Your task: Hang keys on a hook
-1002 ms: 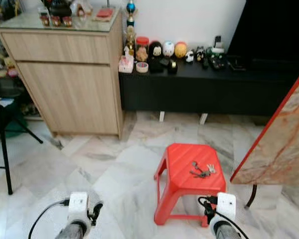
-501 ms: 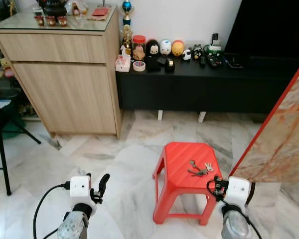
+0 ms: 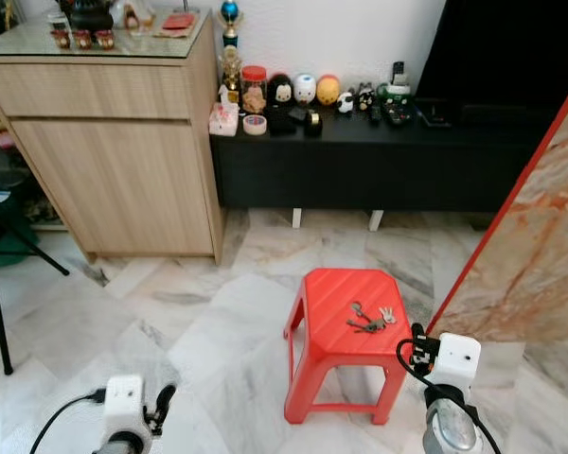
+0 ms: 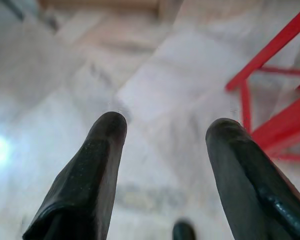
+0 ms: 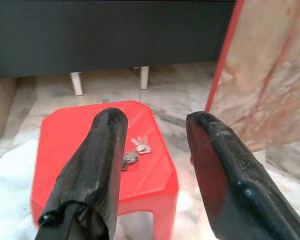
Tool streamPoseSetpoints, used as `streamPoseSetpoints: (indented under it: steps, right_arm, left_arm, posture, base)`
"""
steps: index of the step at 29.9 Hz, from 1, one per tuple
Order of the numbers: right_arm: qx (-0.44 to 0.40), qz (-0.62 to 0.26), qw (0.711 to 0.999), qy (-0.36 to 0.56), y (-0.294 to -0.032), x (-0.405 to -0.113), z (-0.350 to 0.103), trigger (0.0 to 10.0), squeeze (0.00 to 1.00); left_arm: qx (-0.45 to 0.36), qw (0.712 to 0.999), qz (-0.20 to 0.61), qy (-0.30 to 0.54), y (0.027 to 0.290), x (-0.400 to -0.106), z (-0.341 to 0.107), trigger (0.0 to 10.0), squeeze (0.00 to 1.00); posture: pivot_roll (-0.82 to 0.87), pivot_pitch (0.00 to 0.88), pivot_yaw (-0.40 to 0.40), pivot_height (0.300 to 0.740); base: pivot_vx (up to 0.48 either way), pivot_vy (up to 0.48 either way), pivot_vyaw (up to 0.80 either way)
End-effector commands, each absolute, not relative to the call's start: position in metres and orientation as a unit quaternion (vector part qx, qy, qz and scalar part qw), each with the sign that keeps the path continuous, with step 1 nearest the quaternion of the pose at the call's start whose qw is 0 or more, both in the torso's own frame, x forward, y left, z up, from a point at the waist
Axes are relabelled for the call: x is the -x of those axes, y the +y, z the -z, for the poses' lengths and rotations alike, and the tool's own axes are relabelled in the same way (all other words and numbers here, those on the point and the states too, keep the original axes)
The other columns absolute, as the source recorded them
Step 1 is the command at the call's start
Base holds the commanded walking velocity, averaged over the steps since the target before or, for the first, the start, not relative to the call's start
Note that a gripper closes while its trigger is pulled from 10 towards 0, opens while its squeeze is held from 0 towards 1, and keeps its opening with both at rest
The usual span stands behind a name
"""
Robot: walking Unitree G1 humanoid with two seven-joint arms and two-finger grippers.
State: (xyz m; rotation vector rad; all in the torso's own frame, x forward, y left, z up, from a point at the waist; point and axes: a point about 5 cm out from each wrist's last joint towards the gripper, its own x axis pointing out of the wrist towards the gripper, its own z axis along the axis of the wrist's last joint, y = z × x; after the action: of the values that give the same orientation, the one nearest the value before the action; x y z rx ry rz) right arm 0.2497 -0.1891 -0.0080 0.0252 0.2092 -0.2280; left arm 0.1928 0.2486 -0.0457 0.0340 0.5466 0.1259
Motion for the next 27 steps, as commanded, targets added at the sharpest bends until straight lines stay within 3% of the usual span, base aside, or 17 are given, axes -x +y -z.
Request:
streamPoseSetpoints:
  steps: [1, 7, 27]
  right_arm:
    - [-0.015, 0.113, 0.988, 0.102, -0.1872, -0.2525, 0.0058, 10.0, 0.00]
    - [-0.017, 0.112, 0.988, 0.102, -0.1872, -0.2523, 0.0059, 10.0, 0.00]
    - [-0.019, 0.113, 0.987, 0.112, -0.1862, -0.2531, 0.0075, 10.0, 0.00]
  left_arm:
    - [-0.022, 0.949, -0.061, 0.310, 0.2493, -0.1786, 0.0564, 10.0, 0.00]
    - [-0.015, 0.947, -0.064, 0.316, 0.2491, -0.1747, 0.0588, 10.0, 0.00]
    - [-0.006, 0.947, -0.057, 0.317, 0.2433, -0.1800, 0.0605, 10.0, 0.00]
  posture:
    - [0.04, 0.000, -0.065, 0.740]
    - [0.04, 0.000, -0.063, 0.740]
    - [0.04, 0.000, -0.062, 0.740]
  base:
    - [0.000, 0.000, 0.00]
    - [0.000, 0.000, 0.00]
    - [0.274, 0.000, 0.00]
